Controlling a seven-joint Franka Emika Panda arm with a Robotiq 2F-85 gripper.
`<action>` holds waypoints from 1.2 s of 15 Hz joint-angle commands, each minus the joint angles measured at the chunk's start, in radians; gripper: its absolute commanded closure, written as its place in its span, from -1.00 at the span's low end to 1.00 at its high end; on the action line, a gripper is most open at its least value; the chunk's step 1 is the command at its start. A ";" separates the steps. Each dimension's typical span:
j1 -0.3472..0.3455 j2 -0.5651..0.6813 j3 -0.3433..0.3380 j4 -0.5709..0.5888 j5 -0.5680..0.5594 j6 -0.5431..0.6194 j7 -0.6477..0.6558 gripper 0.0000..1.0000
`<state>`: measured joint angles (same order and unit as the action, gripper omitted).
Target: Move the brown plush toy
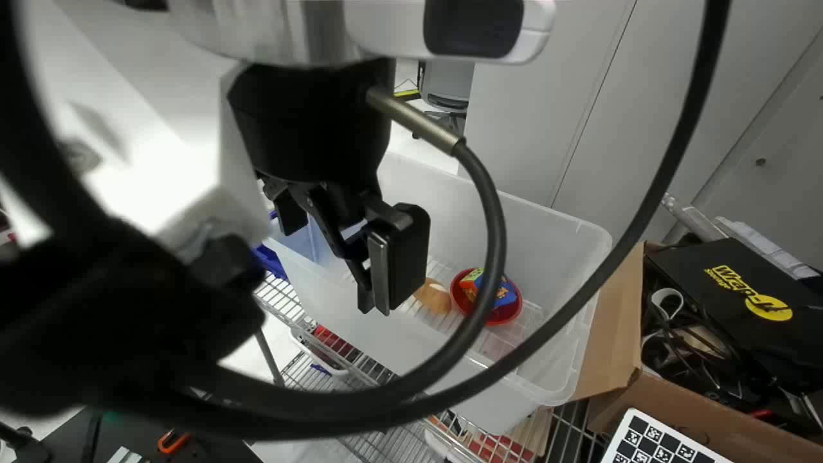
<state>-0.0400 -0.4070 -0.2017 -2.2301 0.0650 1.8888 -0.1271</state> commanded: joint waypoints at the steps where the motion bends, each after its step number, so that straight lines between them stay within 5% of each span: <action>1: -0.022 0.001 0.018 0.003 0.008 -0.002 -0.007 -1.00; 15: -0.022 0.000 0.018 0.004 0.008 -0.002 -0.007 -1.00; 18: -0.018 0.078 0.044 0.049 -0.002 0.023 0.050 -1.00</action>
<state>-0.0414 -0.4015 -0.1946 -2.2272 0.0626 1.8889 -0.1150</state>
